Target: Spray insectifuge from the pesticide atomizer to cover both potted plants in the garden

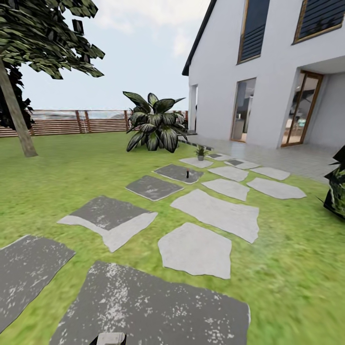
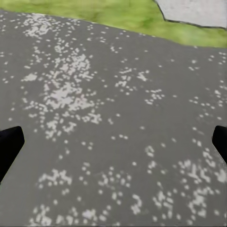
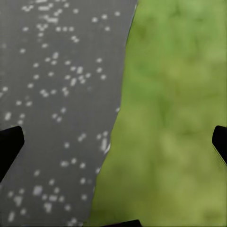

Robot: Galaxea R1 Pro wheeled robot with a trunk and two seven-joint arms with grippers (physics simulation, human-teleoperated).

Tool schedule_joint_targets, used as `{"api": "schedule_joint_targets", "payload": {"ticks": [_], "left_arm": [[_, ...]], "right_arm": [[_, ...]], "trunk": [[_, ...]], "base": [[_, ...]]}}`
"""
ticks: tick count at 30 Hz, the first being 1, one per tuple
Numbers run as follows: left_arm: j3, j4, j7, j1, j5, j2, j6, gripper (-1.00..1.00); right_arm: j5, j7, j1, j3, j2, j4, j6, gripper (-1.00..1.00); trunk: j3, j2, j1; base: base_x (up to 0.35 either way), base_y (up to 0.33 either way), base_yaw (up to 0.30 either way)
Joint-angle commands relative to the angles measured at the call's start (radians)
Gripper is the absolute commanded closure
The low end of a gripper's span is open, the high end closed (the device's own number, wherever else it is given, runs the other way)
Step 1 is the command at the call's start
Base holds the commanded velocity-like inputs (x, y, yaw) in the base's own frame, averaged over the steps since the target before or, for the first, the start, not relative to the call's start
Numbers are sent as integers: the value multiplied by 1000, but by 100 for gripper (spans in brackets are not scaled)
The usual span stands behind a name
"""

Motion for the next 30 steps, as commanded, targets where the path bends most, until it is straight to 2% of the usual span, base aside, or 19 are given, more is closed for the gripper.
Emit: {"api": "schedule_joint_targets", "payload": {"ticks": [1, 30], "left_arm": [[0, 1, 0, -1, 0, 0, -3, -100], [0, 1, 0, -1, -1, 0, -3, -100]], "right_arm": [[0, 0, -1, -2, 0, 1, -3, -100], [0, 0, -1, -2, 1, 1, -3, -100]], "trunk": [[-1, 0, 0], [-1, 0, 0]], "base": [[268, 0, 0], [268, 0, 0]]}}
